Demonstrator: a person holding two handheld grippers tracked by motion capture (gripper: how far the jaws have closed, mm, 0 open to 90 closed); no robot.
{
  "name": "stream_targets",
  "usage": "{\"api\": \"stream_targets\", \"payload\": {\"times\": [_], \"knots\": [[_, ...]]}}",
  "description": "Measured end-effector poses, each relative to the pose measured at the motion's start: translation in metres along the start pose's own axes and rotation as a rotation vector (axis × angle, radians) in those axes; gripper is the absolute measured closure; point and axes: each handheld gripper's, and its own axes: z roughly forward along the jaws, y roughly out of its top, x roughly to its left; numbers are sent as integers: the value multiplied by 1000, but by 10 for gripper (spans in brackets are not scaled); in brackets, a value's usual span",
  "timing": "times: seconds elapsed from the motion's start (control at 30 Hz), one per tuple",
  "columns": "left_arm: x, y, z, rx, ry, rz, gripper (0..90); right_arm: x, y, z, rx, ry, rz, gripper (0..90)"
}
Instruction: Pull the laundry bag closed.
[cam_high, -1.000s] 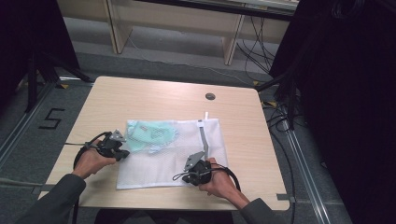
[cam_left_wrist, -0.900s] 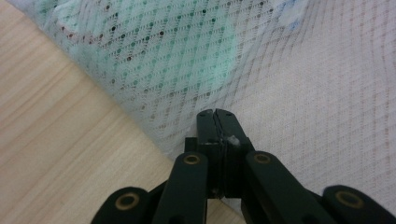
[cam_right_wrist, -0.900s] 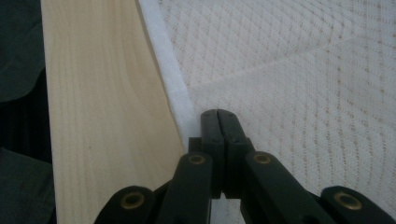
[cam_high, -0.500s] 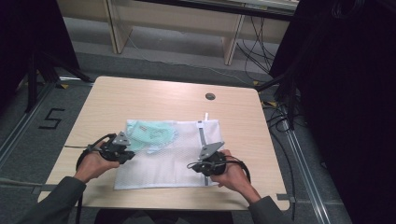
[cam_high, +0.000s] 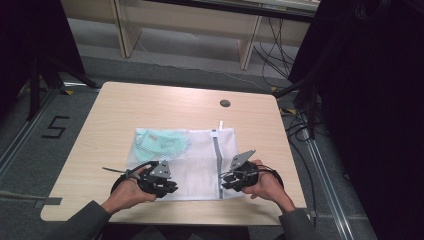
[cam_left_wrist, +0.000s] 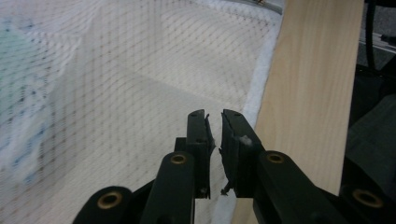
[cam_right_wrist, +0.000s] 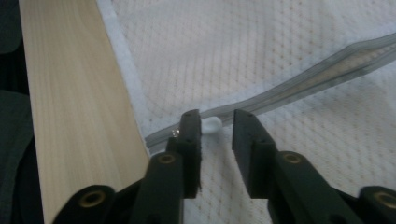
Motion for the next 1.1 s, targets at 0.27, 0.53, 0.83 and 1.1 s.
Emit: {"api": "stream_targets", "payload": {"times": [0.27, 0.53, 0.83, 1.1], "knots": [[-5, 0, 6, -60, -46, -95, 604, -5, 2, 11, 21, 43, -4, 619], [-6, 0, 8, -54, -50, -100, 564, -8, 4, 16, 54, 102, -24, 698], [-6, -1, 9, -48, -44, -96, 548, -3, 6, 9, 59, 116, -69, 816], [-6, -1, 10, -45, -43, -95, 539, 1, 9, 6, 65, 121, -87, 866]]}}
